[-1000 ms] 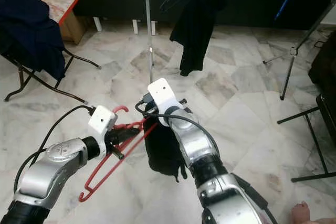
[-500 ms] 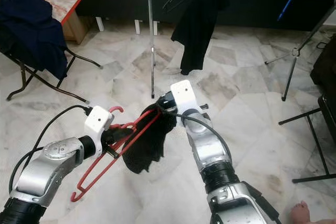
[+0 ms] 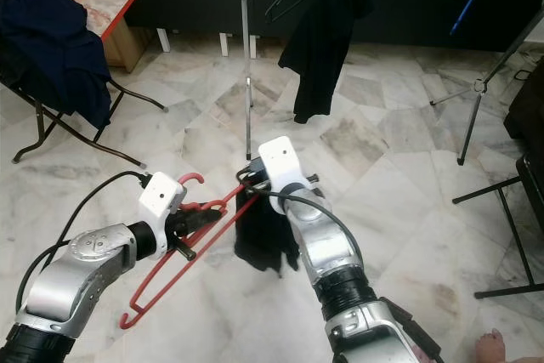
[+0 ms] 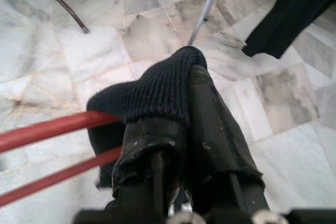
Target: Hang hanger
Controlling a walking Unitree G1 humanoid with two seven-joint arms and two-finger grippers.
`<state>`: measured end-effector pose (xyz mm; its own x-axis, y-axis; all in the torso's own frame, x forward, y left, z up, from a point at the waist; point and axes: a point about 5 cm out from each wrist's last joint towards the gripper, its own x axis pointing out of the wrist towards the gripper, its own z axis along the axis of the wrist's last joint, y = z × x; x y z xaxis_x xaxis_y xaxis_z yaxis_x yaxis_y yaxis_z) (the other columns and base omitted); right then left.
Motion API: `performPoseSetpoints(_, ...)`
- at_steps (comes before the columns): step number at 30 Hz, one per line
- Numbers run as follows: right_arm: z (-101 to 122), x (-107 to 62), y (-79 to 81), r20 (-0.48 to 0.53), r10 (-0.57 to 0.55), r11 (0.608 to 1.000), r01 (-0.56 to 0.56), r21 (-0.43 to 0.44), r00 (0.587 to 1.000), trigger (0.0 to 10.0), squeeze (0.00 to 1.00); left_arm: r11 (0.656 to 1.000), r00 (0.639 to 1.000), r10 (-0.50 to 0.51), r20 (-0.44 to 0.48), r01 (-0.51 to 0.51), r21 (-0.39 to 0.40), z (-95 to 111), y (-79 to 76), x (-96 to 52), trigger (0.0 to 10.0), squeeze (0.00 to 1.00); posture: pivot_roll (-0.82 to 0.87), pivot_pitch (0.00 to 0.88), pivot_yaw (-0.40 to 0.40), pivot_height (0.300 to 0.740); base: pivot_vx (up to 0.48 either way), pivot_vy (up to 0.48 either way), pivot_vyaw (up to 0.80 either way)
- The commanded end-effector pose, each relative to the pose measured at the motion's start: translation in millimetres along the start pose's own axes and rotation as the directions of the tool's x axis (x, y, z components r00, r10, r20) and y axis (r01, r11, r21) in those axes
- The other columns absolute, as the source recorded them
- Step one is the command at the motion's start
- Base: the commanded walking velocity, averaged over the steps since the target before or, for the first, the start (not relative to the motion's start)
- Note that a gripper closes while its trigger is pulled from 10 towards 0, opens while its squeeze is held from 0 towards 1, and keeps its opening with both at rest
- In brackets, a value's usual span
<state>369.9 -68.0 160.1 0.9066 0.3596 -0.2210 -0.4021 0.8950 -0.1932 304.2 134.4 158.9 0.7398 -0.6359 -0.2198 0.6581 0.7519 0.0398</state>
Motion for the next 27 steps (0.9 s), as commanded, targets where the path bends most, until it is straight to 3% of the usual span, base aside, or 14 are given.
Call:
performPoseSetpoints(1, 7, -2.2, 4.9, 0.030, 0.033, 0.999, -0.033, -0.003, 0.999, 10.0, 0.00, 0.999, 0.996, -0.047, 0.078, 0.046, 0.012, 14, -5.6, -1.2, 10.0, 0.00, 0.02, 0.199, -0.017, 0.740, 0.000, 0.000, 0.00)
performPoseSetpoints(8, 12, -6.1, 9.4, 0.070, 0.108, 0.994, -0.106, -0.027, 0.992, 10.0, 0.00, 0.994, 0.989, -0.105, 0.108, 0.109, -0.028, 15, -13.0, -1.7, 10.0, 0.00, 0.02, 0.203, -0.017, 0.740, 0.000, 0.000, 0.00)
performPoseSetpoints(14, 26, -13.6, 18.4, 0.144, 0.206, 0.978, -0.208, -0.005, 0.968, 10.0, 0.00, 0.999, 0.993, -0.004, 0.115, 0.009, -0.042, 15, -4.2, 3.8, 10.0, 0.00, 0.02, 0.205, -0.018, 0.740, 0.000, 0.000, 0.00)
performPoseSetpoints(20, 34, -20.1, 21.9, 0.198, 0.263, 0.961, -0.274, 0.029, 0.944, 10.0, 0.00, 0.999, 0.995, 0.012, 0.098, -0.007, -0.044, 14, -3.8, 6.7, 10.0, 0.00, 0.02, 0.205, -0.019, 0.740, 0.000, 0.000, 0.00)
performPoseSetpoints(22, 32, -22.8, 12.6, 0.216, 0.233, 0.958, -0.262, 0.115, 0.948, 10.0, 0.00, 0.992, 0.987, 0.110, 0.120, -0.102, -0.074, 15, 5.2, 8.3, 10.0, 0.00, 0.02, 0.205, -0.021, 0.740, 0.000, 0.000, 0.00)
performPoseSetpoints(27, 30, -28.4, 12.5, 0.259, 0.262, 0.932, -0.313, 0.183, 0.930, 10.0, 0.00, 0.986, 0.979, 0.142, 0.147, -0.128, -0.103, 18, 8.0, 9.2, 10.0, 0.00, 0.01, 0.206, -0.022, 0.740, 0.000, 0.000, 0.00)
